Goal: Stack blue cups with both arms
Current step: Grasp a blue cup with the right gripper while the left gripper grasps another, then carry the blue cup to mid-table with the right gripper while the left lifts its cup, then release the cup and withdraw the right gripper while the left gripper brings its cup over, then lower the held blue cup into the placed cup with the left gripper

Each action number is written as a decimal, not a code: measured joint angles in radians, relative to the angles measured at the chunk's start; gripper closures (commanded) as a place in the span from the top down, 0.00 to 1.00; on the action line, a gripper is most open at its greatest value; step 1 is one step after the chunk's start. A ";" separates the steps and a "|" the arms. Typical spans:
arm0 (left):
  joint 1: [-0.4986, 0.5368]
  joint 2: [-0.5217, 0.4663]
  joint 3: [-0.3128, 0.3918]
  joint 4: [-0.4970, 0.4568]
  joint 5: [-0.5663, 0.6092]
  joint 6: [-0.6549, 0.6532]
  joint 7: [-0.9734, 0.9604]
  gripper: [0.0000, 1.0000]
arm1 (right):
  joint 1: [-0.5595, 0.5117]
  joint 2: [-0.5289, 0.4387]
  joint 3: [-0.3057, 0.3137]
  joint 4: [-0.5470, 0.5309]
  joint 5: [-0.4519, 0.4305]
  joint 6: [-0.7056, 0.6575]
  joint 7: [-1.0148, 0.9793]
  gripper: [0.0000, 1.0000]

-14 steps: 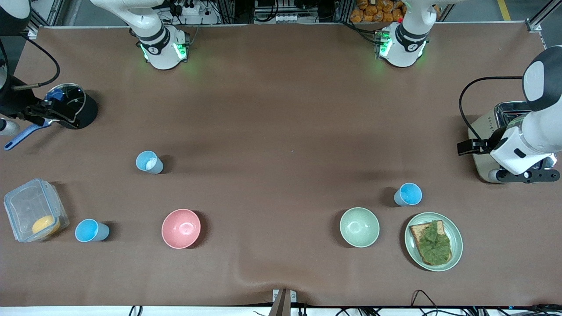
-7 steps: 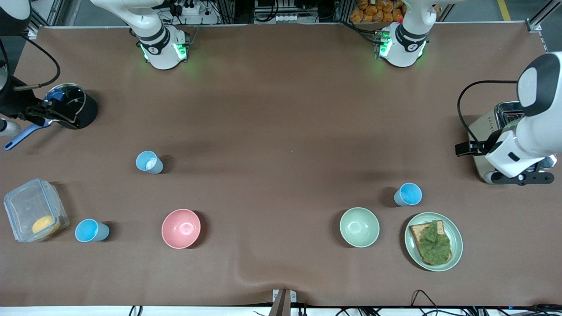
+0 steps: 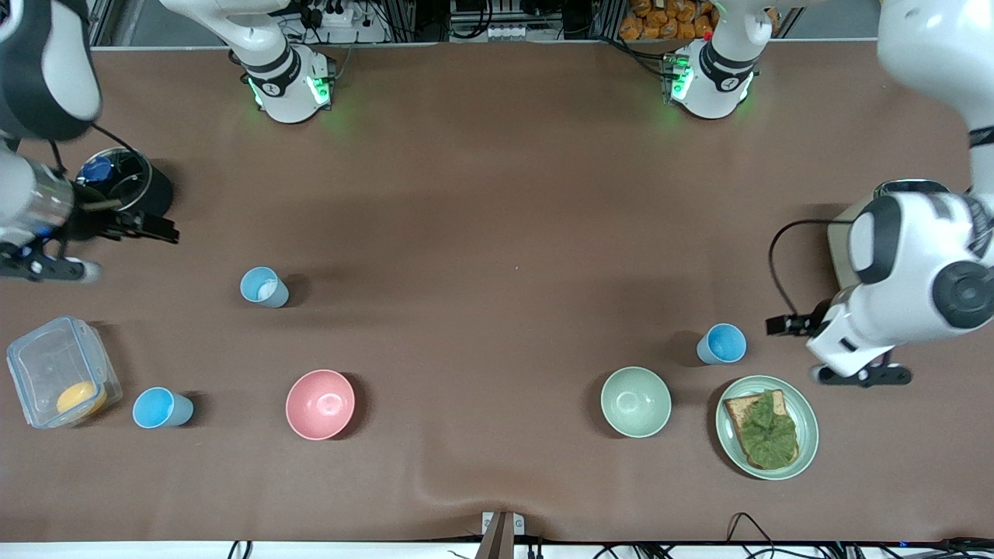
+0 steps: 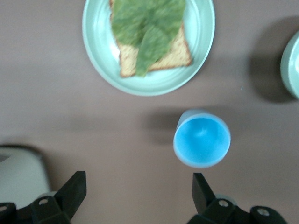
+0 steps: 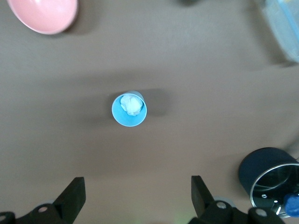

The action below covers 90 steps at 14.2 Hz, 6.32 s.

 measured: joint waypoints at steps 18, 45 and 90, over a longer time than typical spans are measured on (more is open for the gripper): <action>-0.014 0.192 -0.005 0.009 -0.068 0.091 -0.080 1.00 | -0.007 0.393 -0.005 -0.119 0.086 0.300 -0.096 0.00; -0.026 0.121 -0.016 0.042 -0.098 0.137 -0.073 0.00 | 0.406 0.375 0.015 0.166 0.460 0.144 0.488 0.00; -0.457 0.182 -0.299 0.142 -0.006 0.127 -1.346 0.00 | 0.065 -0.196 -0.006 -0.037 -0.068 0.105 -0.041 1.00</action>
